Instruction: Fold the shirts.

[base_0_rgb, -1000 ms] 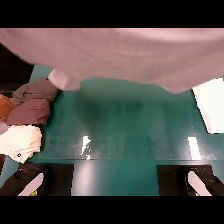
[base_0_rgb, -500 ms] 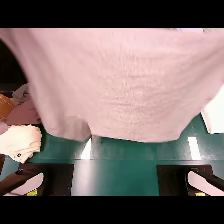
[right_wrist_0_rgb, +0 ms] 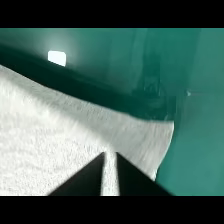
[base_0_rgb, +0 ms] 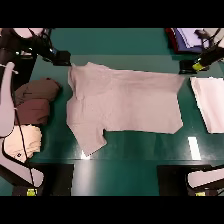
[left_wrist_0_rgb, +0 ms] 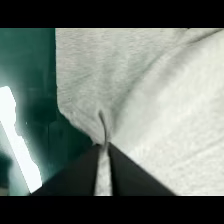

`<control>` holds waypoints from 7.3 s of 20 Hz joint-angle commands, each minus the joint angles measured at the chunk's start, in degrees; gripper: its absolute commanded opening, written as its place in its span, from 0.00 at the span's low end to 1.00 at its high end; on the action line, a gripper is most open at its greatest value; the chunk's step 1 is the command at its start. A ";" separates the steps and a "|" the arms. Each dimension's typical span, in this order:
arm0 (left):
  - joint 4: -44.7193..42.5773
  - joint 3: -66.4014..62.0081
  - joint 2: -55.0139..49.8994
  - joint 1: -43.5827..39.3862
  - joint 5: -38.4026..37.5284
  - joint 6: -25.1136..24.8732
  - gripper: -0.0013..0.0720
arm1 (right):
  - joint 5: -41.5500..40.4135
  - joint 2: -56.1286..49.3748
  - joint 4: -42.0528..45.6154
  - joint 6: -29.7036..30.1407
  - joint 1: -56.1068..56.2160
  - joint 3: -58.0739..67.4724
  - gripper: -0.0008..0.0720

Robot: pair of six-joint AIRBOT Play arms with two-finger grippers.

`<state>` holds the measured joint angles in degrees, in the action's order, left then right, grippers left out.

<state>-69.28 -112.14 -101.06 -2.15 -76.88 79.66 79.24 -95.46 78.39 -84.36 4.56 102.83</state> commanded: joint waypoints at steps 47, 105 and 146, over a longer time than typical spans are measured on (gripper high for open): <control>15.10 64.35 36.13 4.22 13.64 -4.72 0.05 | -15.23 34.07 -22.93 4.68 -20.90 -74.47 0.60; 5.60 25.07 4.15 1.84 9.09 -3.58 0.05 | -4.07 0.81 2.16 -0.59 -2.38 -15.10 0.03; 18.27 75.65 43.34 -3.80 12.92 -1.55 0.05 | 0.20 36.06 -12.22 5.51 -37.81 -72.15 0.64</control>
<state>-50.87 -36.12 -58.26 -5.96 -62.52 78.11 81.47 -56.58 70.54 -82.11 -27.77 36.45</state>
